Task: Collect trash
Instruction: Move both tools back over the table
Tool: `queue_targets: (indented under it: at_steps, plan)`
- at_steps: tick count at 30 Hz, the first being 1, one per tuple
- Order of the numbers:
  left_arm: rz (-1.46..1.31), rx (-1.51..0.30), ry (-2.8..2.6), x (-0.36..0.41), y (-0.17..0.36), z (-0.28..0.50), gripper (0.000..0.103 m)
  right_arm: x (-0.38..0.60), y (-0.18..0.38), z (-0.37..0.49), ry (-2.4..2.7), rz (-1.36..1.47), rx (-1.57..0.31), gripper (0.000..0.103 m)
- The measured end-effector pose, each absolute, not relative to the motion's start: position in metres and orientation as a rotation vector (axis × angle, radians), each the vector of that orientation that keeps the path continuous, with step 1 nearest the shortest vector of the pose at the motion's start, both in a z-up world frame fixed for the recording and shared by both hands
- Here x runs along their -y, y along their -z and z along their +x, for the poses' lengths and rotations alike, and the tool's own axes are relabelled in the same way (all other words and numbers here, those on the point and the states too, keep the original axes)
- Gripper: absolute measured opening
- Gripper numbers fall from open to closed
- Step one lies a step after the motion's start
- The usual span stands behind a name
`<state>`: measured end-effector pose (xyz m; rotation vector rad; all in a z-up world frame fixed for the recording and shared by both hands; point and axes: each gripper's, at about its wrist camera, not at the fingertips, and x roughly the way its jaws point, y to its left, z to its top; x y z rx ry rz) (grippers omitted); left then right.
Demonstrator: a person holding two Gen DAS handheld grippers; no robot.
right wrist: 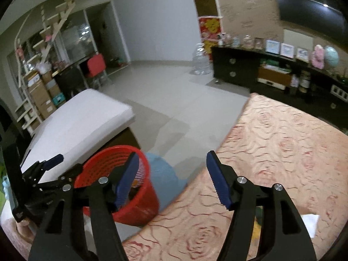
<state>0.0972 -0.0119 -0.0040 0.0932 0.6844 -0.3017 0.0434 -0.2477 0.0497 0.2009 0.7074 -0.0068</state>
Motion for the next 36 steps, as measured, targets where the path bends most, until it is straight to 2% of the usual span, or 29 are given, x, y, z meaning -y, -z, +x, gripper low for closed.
queue_targets:
  at_steps: [19,36]
  plan:
    - [0.131,-0.643,0.443,0.083,-0.004,0.065,0.082,0.378,-0.034,-0.095,0.357,0.287,-0.698,0.07]
    - [0.319,-0.65,0.646,0.186,0.029,0.004,0.082,0.432,-0.006,-0.17,0.49,0.375,-0.738,0.072]
